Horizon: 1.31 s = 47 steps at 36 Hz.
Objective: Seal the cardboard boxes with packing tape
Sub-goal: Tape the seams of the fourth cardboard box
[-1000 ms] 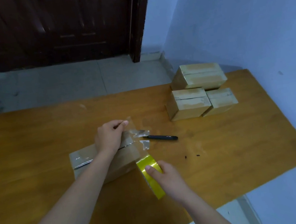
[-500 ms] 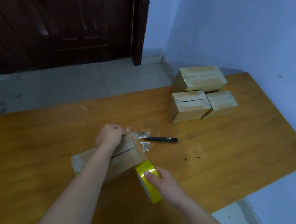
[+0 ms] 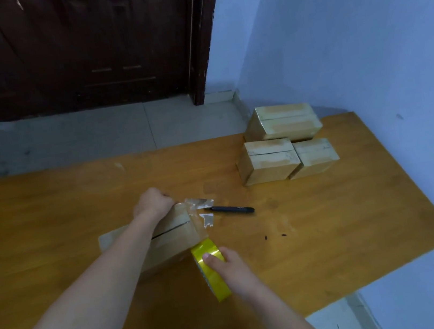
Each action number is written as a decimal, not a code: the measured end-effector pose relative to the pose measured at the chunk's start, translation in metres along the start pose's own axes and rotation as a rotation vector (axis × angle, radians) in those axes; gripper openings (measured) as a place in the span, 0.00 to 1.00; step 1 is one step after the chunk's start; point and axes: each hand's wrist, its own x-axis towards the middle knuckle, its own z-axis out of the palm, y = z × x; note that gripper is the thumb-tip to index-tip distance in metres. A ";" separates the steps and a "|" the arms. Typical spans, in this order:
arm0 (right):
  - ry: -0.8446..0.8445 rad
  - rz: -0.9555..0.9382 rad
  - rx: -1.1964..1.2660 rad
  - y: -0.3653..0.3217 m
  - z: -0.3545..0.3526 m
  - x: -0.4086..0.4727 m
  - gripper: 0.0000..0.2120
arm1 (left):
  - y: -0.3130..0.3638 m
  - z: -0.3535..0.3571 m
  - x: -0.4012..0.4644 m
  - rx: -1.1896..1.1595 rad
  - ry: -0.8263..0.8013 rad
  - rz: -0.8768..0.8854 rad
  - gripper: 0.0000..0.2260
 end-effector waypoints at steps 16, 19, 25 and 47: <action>-0.040 -0.148 0.143 0.006 0.024 0.007 0.09 | -0.081 0.041 -0.065 0.235 0.414 0.868 0.17; -0.008 -0.161 0.114 0.010 0.027 0.007 0.11 | -0.078 0.040 -0.065 0.228 0.428 0.870 0.17; 0.057 -0.014 -0.079 0.012 0.034 0.009 0.17 | -0.073 0.034 -0.069 0.255 0.409 0.841 0.17; 0.307 -0.137 -1.061 -0.012 -0.063 0.133 0.21 | -0.071 0.059 -0.083 0.575 0.349 0.605 0.40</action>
